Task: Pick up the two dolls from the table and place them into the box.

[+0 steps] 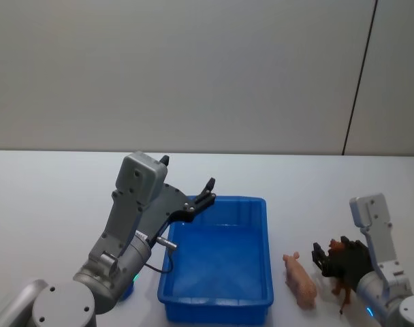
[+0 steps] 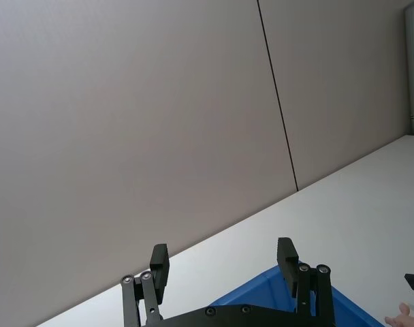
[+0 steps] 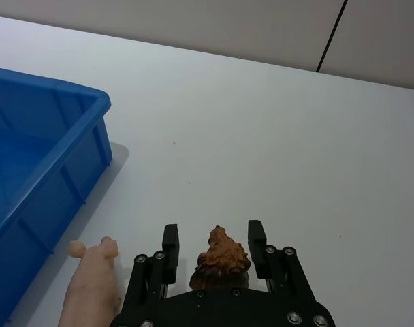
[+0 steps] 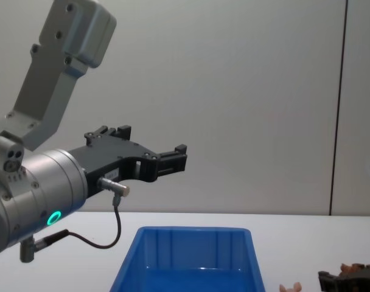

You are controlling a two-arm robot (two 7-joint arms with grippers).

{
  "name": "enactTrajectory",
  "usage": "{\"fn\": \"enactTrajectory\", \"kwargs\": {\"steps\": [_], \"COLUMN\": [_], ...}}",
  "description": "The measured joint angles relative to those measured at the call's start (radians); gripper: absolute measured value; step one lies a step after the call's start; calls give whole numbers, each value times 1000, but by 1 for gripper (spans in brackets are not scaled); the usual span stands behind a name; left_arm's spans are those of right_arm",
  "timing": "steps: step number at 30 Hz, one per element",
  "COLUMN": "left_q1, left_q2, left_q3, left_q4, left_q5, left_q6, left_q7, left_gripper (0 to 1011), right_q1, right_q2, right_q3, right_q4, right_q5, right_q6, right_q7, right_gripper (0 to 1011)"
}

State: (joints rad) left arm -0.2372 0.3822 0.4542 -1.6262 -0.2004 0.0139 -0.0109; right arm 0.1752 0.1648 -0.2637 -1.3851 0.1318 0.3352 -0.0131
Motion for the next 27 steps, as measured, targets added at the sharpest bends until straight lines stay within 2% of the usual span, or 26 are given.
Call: {"fn": "enactTrajectory", "kwargs": {"steps": [2,3,4,7,9,19,27], "left_q1": [0,0,0,0,0,0,0], "left_q2": [0,0,0,0,0,0,0], "left_q3": [0,0,0,0,0,0,0], "left_q4": [0,0,0,0,0,0,0], "left_q5": [0,0,0,0,0,0,0], "left_q6": [0,0,0,0,0,0,0], "left_q7": [0,0,0,0,0,0,0], "left_gripper": [1001,1001,1001,1001,1001,1001,1001], "right_q1": [1,1,1,1,0,-12,-20], "right_q2": [0,0,0,-1,0,9,17], "right_q3": [1,1,2,4,5,11,16], "right_q4": [2,3,3,2,-1,-46,-104], "right_q5": [0,0,0,0,-1,-17,-38], "right_q6": [0,0,0,-4,-7,-46,-108], "right_q7": [2,3,3,6,6,6,18], "right_gripper": [586,518,518,408,387,382,382]}}
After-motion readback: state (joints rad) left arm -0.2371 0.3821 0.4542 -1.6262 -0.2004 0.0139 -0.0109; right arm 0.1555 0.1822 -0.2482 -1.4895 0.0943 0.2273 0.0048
